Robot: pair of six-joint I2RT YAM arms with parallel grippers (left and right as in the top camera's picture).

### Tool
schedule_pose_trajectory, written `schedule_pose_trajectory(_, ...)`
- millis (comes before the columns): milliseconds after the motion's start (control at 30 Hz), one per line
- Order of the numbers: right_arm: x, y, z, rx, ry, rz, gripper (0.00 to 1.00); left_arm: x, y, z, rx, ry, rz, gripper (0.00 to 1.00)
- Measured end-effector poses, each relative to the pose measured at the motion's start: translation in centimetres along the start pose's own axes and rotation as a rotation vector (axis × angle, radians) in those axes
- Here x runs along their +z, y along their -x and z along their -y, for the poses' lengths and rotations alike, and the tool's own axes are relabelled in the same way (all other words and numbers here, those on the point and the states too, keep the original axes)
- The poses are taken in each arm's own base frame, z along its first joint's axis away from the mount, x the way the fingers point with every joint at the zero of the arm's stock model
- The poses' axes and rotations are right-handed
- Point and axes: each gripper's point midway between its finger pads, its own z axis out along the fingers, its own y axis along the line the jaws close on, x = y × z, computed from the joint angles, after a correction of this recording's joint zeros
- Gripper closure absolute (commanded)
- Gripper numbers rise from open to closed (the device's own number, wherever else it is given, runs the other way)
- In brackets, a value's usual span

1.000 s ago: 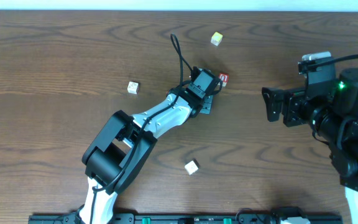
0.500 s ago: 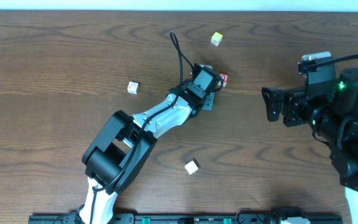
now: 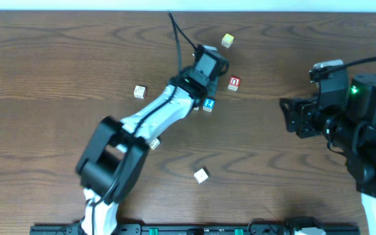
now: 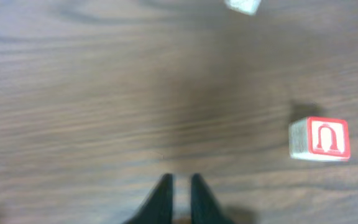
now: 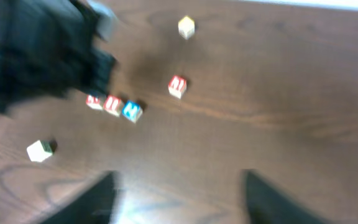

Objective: Spell out Ai2
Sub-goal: 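Bring the left gripper to the 'A' end and right gripper to the '2' end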

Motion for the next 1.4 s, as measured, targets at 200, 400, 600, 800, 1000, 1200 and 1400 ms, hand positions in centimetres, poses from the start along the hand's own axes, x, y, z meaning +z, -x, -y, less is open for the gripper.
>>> schedule_pose_trajectory(200, 4.4, -2.7, 0.6, 0.051, 0.004, -0.141, 0.99, -9.2, 5.0, -8.0, -0.097, 0.080, 0.060, 0.94)
schedule_pose_trajectory(400, 11.1, -5.4, 0.5, 0.146, 0.151, -0.162, 0.99, -9.1, 2.6, -17.1, -0.307, 0.007, -0.065, 0.94)
schedule_pose_trajectory(600, 16.8, -9.4, -1.4, 0.261, 0.328, -0.242, 0.99, -5.3, -4.0, -15.0, -0.364, -0.156, -0.204, 0.94)
schedule_pose_trajectory(800, 20.7, -9.9, -3.5, 0.302, 0.425, -0.271, 0.98, -2.7, -7.6, -11.7, -0.410, -0.249, -0.266, 0.94)
schedule_pose_trajectory(1000, 23.3, -10.6, -4.0, 0.356, 0.460, -0.298, 0.98, -0.1, -9.9, -10.5, -0.477, -0.263, -0.340, 0.94)
schedule_pose_trajectory(1200, 24.9, -11.0, -4.6, 0.383, 0.502, -0.309, 0.98, 1.7, -10.8, -9.6, -0.511, -0.274, -0.362, 0.95)
schedule_pose_trajectory(1400, 26.7, -10.8, -5.4, 0.396, 0.526, -0.290, 0.98, 2.1, -10.2, -9.4, -0.546, -0.278, -0.340, 0.94)
